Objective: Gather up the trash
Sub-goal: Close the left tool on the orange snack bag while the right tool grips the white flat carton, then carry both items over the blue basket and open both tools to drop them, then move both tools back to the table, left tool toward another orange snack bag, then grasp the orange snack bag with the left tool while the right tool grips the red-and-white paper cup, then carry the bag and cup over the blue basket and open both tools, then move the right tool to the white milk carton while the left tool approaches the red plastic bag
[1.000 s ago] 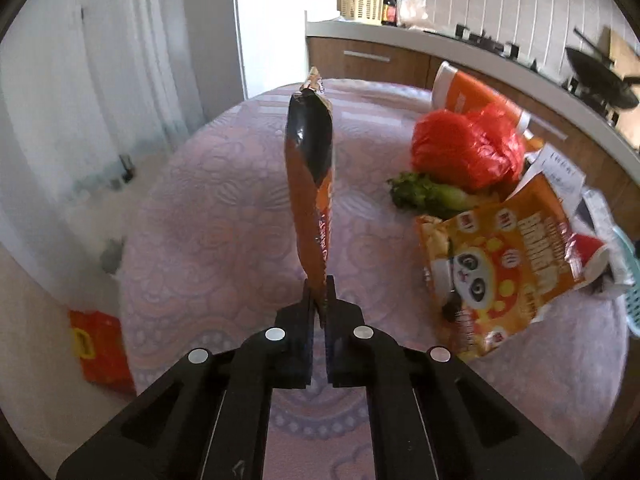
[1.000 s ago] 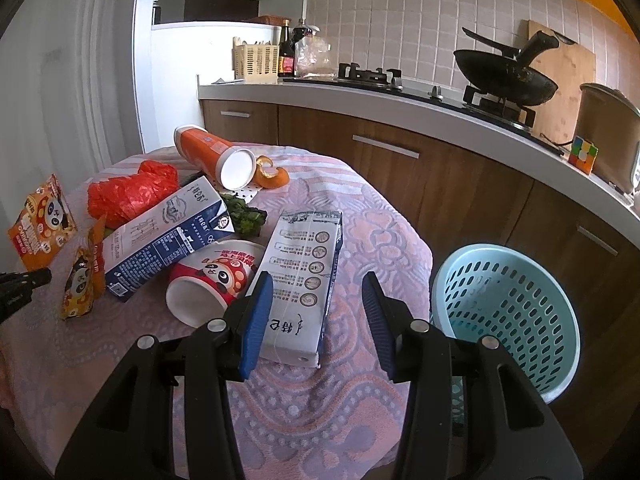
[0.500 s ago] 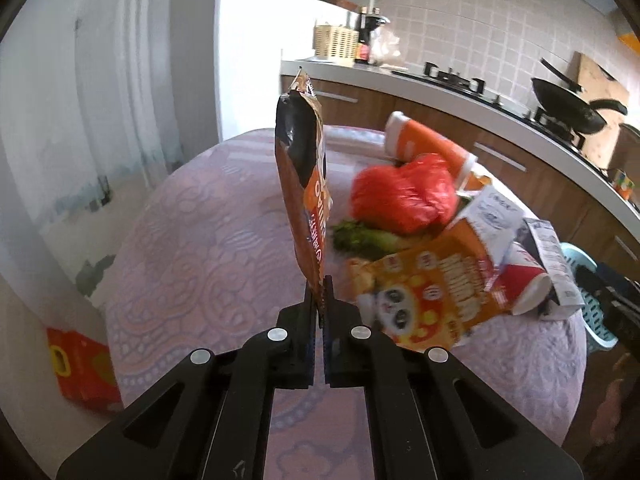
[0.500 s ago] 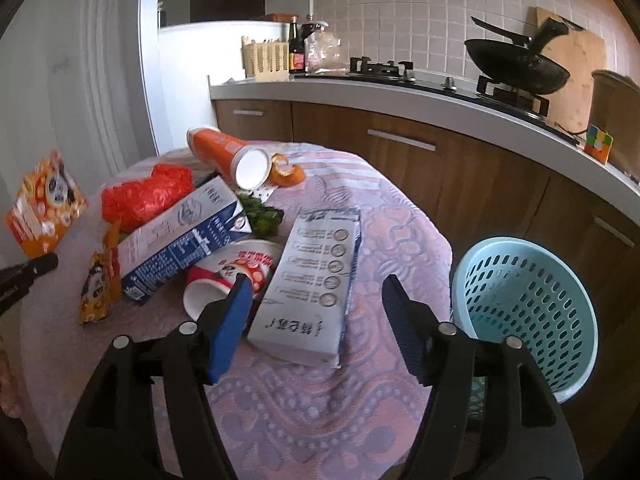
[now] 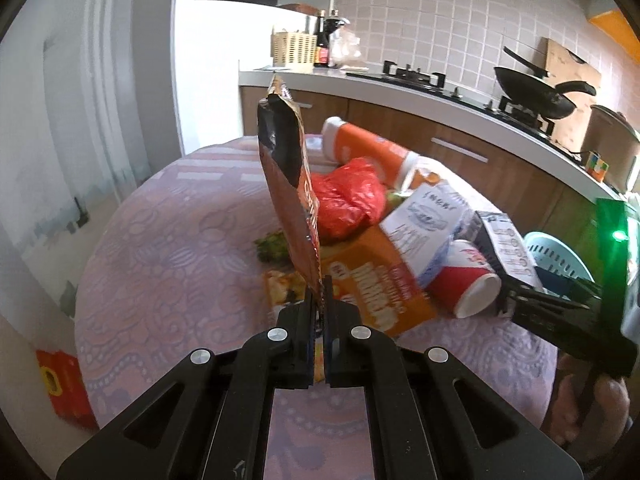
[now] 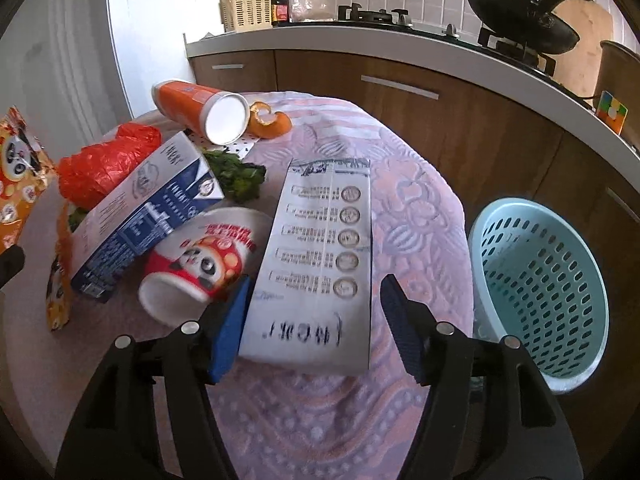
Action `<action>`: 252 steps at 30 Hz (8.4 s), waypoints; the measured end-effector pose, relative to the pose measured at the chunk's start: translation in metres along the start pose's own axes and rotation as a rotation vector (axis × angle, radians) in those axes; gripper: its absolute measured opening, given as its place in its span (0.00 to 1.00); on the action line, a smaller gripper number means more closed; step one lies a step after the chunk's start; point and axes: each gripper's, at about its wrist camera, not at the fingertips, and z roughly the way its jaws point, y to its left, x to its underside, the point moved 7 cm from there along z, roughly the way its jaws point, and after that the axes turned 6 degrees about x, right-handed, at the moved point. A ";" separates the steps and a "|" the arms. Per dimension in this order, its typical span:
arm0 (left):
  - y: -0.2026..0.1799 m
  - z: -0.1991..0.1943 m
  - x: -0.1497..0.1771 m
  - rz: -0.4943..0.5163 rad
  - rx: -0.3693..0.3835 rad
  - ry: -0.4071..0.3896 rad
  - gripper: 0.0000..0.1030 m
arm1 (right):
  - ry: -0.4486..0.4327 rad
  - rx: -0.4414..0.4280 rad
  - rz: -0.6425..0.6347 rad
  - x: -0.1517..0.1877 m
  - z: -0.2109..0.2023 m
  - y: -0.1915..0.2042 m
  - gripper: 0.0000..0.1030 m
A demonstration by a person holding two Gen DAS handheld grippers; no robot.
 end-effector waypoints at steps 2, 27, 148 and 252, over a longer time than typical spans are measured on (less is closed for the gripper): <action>-0.010 0.000 -0.004 0.014 0.005 0.000 0.01 | 0.000 -0.005 0.001 -0.003 0.002 -0.002 0.50; -0.262 0.076 -0.020 0.255 0.388 0.120 0.01 | -0.070 0.173 0.399 0.020 -0.013 -0.251 0.49; 0.056 -0.005 0.016 -0.252 0.114 -0.015 0.00 | 0.044 -0.206 -0.036 0.004 -0.004 0.039 0.57; 0.060 0.007 -0.035 -0.186 0.047 -0.082 0.60 | -0.041 -0.315 -0.207 0.006 -0.044 0.125 0.58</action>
